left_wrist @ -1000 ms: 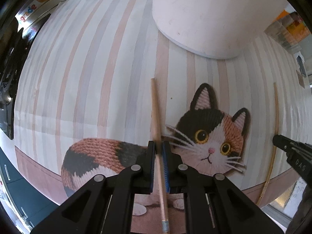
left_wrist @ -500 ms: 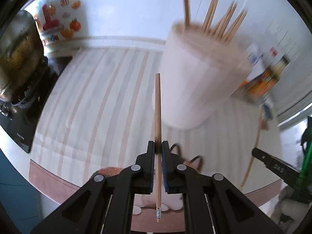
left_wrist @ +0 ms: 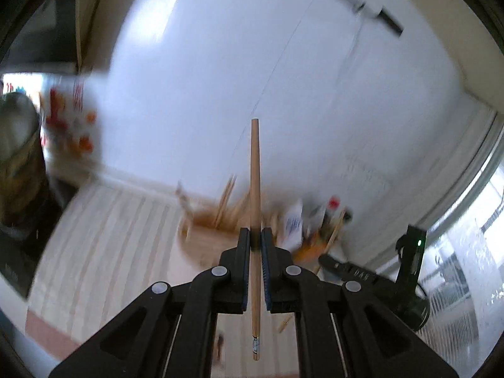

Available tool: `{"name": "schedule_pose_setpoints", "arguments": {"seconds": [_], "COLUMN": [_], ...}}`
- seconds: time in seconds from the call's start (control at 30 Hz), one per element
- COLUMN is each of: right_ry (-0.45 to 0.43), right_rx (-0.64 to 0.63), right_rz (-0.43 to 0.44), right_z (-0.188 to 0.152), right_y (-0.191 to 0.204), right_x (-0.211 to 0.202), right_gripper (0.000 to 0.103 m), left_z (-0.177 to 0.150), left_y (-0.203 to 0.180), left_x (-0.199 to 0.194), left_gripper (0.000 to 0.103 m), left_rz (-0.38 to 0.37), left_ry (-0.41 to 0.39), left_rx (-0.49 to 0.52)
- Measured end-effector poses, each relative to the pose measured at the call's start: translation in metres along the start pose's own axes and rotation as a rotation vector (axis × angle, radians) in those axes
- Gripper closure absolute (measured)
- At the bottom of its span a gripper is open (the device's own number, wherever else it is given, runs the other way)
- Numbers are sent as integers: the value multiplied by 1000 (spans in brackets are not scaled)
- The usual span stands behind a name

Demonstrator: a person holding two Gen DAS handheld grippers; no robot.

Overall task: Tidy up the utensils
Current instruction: 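Lift both held chopsticks and carry them over the cream holder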

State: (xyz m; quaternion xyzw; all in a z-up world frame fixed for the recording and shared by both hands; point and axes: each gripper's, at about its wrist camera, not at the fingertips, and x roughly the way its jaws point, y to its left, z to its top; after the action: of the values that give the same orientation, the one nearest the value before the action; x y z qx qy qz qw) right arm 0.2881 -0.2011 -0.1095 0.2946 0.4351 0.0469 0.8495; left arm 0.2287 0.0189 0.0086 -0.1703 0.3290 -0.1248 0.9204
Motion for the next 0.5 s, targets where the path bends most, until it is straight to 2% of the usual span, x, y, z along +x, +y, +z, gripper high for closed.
{"name": "schedule_pose_setpoints", "arguments": {"seconds": [0.1, 0.17, 0.23, 0.4, 0.5], "right_ry": [-76, -114, -173, -261, -287], "right_rx": [-5, -11, -27, -38, -30], "right_rz": [37, 46, 49, 44, 36], "right_z": [30, 45, 62, 79, 81], "right_y": [21, 31, 47, 66, 68], "right_x": [-1, 4, 14, 47, 68], "right_gripper": [96, 96, 96, 96, 96], "left_z": [30, 44, 56, 65, 63], "left_y": [-2, 3, 14, 44, 54], "left_x": [15, 32, 55, 107, 129], "left_gripper": [98, 98, 98, 98, 98], "left_rz": [33, 86, 124, 191, 223], "left_ry": [-95, -152, -184, -165, -149], "left_rx": [8, 11, 4, -39, -18]}}
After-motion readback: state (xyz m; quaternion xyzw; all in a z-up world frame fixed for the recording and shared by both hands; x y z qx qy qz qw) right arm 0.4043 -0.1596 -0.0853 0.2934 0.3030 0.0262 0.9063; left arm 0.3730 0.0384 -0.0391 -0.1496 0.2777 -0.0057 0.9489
